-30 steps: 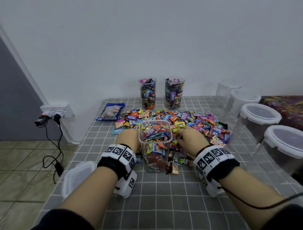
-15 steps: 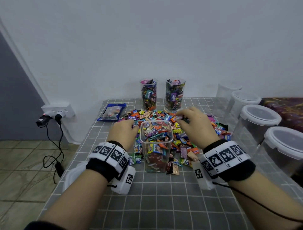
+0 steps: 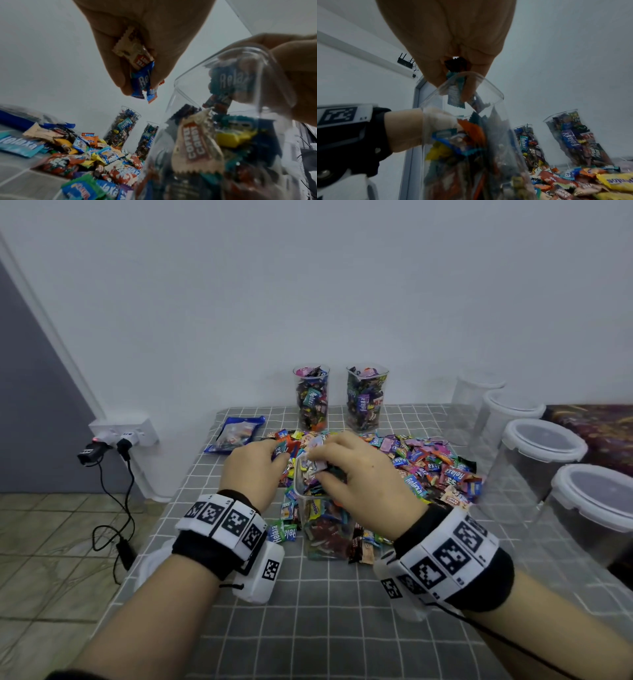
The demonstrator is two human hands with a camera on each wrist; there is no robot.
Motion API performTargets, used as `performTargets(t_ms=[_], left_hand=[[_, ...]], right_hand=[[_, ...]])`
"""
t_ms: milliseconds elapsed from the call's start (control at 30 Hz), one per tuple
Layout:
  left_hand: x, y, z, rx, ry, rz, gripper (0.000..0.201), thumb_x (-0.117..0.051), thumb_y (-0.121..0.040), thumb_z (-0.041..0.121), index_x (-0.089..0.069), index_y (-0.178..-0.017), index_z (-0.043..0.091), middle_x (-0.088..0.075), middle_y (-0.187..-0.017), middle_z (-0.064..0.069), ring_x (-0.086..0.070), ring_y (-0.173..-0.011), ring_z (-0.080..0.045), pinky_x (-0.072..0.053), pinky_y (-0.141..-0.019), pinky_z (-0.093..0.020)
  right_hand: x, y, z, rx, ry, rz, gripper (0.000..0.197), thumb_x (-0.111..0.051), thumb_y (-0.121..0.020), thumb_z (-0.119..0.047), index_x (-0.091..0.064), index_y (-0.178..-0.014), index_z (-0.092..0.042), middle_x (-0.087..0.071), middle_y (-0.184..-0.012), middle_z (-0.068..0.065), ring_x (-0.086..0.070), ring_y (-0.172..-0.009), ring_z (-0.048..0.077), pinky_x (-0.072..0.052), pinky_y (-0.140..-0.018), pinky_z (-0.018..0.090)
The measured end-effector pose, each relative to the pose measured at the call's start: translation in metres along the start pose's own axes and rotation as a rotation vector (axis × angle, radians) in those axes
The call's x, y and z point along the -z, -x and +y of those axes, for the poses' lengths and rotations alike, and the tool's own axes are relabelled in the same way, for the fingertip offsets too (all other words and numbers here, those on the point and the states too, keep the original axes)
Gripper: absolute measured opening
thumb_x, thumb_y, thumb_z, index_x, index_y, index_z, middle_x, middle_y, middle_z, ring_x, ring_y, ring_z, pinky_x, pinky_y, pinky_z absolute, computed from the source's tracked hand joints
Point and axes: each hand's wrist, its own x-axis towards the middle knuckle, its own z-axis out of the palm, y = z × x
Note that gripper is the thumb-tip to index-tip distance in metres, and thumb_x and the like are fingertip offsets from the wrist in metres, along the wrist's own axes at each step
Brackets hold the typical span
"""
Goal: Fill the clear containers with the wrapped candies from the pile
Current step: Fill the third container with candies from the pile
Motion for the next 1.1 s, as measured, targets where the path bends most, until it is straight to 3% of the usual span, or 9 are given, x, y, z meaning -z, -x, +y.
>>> performTargets(t_ms=[100, 333, 433, 533, 600, 700, 833, 967, 1100], left_hand=[[0.000, 0.001, 0.000, 0.009, 0.002, -0.002, 0.026, -0.049, -0.094, 0.030, -0.062, -0.085, 0.010, -0.062, -0.078, -0.005, -0.048, -0.070, -0.019, -0.029, -0.063, -0.030], [0.002, 0.003, 0.004, 0.025, 0.013, -0.005, 0.023, -0.049, -0.095, 0.030, -0.064, -0.092, 0.012, -0.066, -0.086, -0.007, -0.045, -0.072, -0.016, -0.027, -0.063, -0.029], [0.002, 0.004, 0.003, 0.033, 0.034, -0.009, 0.024, -0.050, -0.095, 0.030, -0.066, -0.095, 0.012, -0.065, -0.085, -0.007, -0.044, -0.072, -0.015, -0.026, -0.064, -0.028], [0.005, 0.005, 0.002, 0.040, 0.080, -0.013, 0.023, -0.051, -0.094, 0.029, -0.067, -0.094, 0.012, -0.061, -0.077, -0.004, -0.051, -0.072, -0.019, -0.030, -0.063, -0.029], [0.010, 0.006, 0.003, 0.030, 0.111, 0.000, 0.022, -0.052, -0.094, 0.026, -0.066, -0.089, 0.011, -0.060, -0.075, -0.004, -0.053, -0.074, -0.022, -0.030, -0.061, -0.029], [0.019, 0.005, 0.008, 0.009, 0.132, 0.020, 0.020, -0.052, -0.094, 0.025, -0.059, -0.080, 0.014, -0.052, -0.069, 0.000, -0.048, -0.071, -0.020, -0.027, -0.061, -0.029], [0.030, 0.005, 0.020, -0.056, 0.153, 0.036, 0.034, -0.052, -0.094, 0.027, -0.051, -0.066, 0.007, -0.043, -0.055, -0.001, -0.043, -0.059, -0.021, -0.024, -0.053, -0.032], [0.040, 0.010, 0.038, -0.179, 0.178, 0.004, 0.037, -0.054, -0.094, 0.025, -0.044, -0.060, 0.015, -0.033, -0.049, 0.004, -0.033, -0.050, -0.012, -0.021, -0.048, -0.022], [0.038, 0.012, 0.051, -0.270, 0.129, -0.071, 0.021, -0.054, -0.093, 0.029, -0.069, -0.093, 0.014, -0.045, -0.061, 0.011, -0.045, -0.065, -0.013, -0.027, -0.060, -0.025]], right_hand=[[0.000, 0.002, 0.000, -0.001, 0.015, -0.051, 0.025, -0.058, -0.085, -0.012, -0.068, -0.108, -0.012, -0.059, -0.106, 0.005, -0.058, -0.093, 0.023, -0.051, -0.073, 0.040], [0.003, 0.003, 0.001, -0.004, 0.027, -0.073, 0.029, -0.060, -0.084, -0.015, -0.067, -0.113, -0.016, -0.057, -0.120, 0.005, -0.059, -0.102, 0.022, -0.050, -0.079, 0.036], [0.003, 0.005, 0.001, -0.029, -0.001, -0.036, 0.031, -0.056, -0.084, -0.024, -0.067, -0.113, -0.017, -0.057, -0.121, 0.004, -0.058, -0.096, 0.013, -0.045, -0.082, 0.026], [0.003, 0.011, 0.007, -0.103, -0.047, 0.062, 0.048, -0.054, -0.082, -0.038, -0.059, -0.124, -0.015, -0.052, -0.127, -0.001, -0.049, -0.115, 0.011, -0.028, -0.096, 0.011], [0.005, 0.016, 0.011, -0.245, -0.191, 0.008, 0.065, -0.063, -0.081, -0.043, -0.042, -0.138, -0.020, -0.039, -0.131, -0.014, -0.035, -0.120, -0.003, -0.019, -0.097, 0.004], [0.004, 0.026, 0.018, -0.430, -0.450, -0.136, 0.088, -0.075, -0.077, -0.035, -0.018, -0.144, -0.035, -0.029, -0.124, -0.035, -0.029, -0.110, -0.027, -0.024, -0.089, -0.001], [-0.010, 0.031, 0.029, -0.536, -0.574, -0.227, 0.105, -0.077, -0.074, -0.033, -0.003, -0.149, -0.032, -0.032, -0.139, -0.020, -0.034, -0.124, -0.007, -0.029, -0.098, 0.013], [-0.015, 0.031, 0.035, -0.540, -0.618, -0.230, 0.087, -0.077, -0.076, -0.027, -0.023, -0.144, -0.027, -0.041, -0.125, -0.024, -0.043, -0.105, -0.019, -0.035, -0.080, -0.002], [-0.019, 0.031, 0.039, -0.531, -0.613, -0.212, 0.091, -0.080, -0.070, -0.040, -0.028, -0.143, -0.028, -0.042, -0.138, -0.012, -0.041, -0.126, 0.006, -0.037, -0.104, 0.028]])
